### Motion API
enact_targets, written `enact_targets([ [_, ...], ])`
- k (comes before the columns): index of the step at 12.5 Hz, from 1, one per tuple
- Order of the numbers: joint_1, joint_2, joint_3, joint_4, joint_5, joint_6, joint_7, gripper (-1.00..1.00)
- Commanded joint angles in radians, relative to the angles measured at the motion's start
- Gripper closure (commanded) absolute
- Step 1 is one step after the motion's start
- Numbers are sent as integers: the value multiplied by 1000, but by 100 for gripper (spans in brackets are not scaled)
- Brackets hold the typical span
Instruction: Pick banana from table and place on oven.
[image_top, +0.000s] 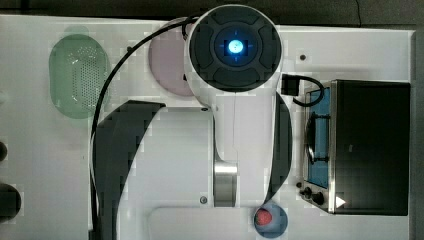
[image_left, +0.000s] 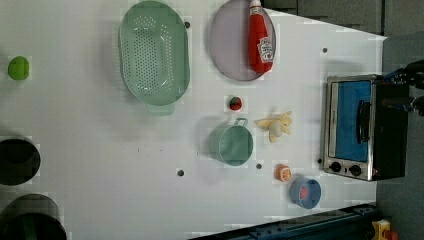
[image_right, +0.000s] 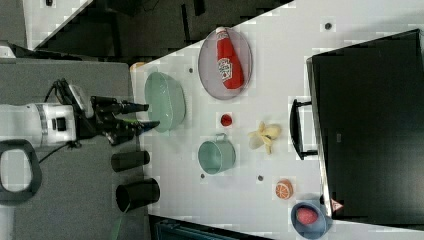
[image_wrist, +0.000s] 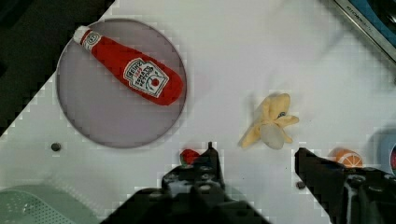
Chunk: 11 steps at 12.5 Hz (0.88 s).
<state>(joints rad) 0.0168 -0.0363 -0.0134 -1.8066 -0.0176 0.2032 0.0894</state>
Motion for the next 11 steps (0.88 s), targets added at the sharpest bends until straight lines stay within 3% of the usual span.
enact_targets([
  [1,-29,-476,-33,-297,-12,-157,69,-58],
  [3,-29,-476,-32,-297,-12,-157,69,-99],
  [8,-29,-440,-33,-333,-12,-123,69,-100],
  [11,-29,-369,-33,-418,-12,30,69,-100],
])
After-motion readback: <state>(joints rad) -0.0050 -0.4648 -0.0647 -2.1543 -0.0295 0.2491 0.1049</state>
